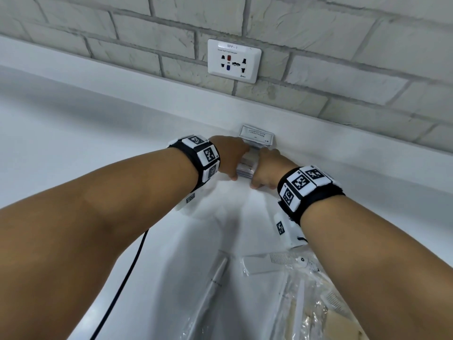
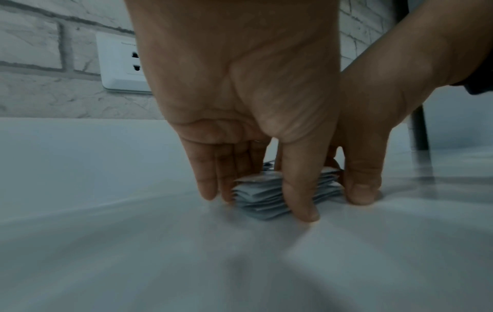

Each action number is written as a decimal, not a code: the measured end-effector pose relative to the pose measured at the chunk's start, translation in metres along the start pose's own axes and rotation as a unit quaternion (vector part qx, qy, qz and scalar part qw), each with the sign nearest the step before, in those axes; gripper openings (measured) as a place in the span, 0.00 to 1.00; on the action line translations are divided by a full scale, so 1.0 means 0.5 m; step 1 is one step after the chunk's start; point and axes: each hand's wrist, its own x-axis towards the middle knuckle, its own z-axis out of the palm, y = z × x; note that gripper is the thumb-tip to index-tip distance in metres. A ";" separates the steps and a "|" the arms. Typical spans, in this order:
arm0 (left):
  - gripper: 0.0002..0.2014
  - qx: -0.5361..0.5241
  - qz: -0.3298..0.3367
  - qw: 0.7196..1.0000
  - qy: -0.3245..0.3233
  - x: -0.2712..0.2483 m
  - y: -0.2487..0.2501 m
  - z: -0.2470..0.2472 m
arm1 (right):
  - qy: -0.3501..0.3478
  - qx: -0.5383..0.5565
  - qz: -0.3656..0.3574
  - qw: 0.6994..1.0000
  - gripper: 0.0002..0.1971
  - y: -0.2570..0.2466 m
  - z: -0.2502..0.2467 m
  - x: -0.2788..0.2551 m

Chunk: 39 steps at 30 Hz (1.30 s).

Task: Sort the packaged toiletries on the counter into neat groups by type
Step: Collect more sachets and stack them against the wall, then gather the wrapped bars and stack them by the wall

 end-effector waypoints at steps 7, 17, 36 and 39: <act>0.64 -0.158 -0.105 0.974 0.122 -0.087 -0.061 0.009 | -0.057 0.107 0.005 0.993 0.61 0.095 -0.037 -0.059; 0.35 -0.163 -0.049 0.977 0.130 -0.270 0.082 0.011 | -0.011 0.179 0.002 0.984 0.29 0.325 -0.012 -0.367; 0.29 -0.039 0.093 0.994 0.031 -0.327 0.523 0.099 | -0.073 0.094 0.115 0.986 0.24 0.573 0.264 -0.822; 0.28 -0.023 0.063 0.997 0.028 -0.324 0.532 0.103 | -0.035 0.030 0.110 0.993 0.18 0.574 0.306 -0.810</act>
